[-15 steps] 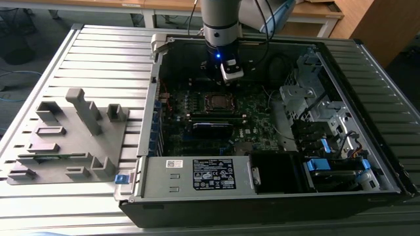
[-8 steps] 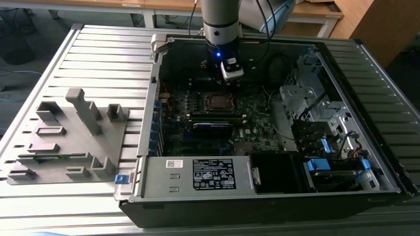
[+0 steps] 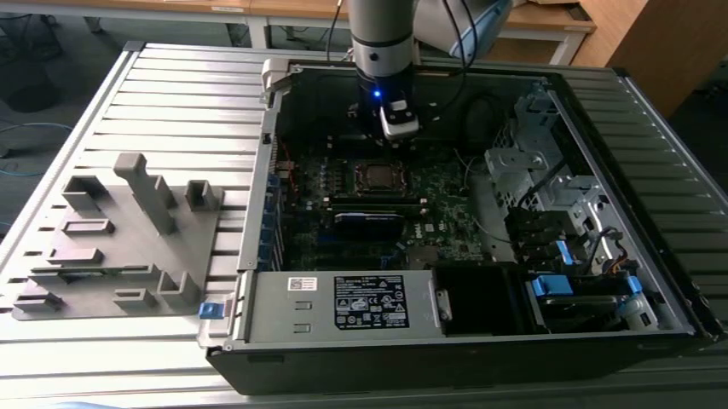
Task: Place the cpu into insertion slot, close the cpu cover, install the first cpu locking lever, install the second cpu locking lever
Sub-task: 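Install the first cpu locking lever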
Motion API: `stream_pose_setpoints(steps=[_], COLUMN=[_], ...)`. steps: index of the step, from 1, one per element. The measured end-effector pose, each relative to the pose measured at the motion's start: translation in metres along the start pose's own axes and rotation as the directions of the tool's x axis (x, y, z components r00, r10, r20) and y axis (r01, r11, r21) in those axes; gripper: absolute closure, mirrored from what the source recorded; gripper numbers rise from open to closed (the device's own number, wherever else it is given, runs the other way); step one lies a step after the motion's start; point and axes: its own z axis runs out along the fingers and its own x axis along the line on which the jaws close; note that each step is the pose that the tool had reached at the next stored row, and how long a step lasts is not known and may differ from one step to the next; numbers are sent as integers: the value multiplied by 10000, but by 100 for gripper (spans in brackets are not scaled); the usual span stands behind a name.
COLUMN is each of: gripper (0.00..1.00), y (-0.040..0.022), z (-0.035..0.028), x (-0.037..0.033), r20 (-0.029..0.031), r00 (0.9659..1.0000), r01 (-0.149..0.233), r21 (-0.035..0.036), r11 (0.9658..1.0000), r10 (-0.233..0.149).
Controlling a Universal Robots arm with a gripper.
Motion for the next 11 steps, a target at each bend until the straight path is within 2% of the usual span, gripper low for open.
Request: stream_pose_setpoints(steps=[11], gripper=[89], y=[14], z=[6], x=[22], r20=[5], r00=[10000], r01=[-78], r21=[3], r11=[10000], r10=[78])
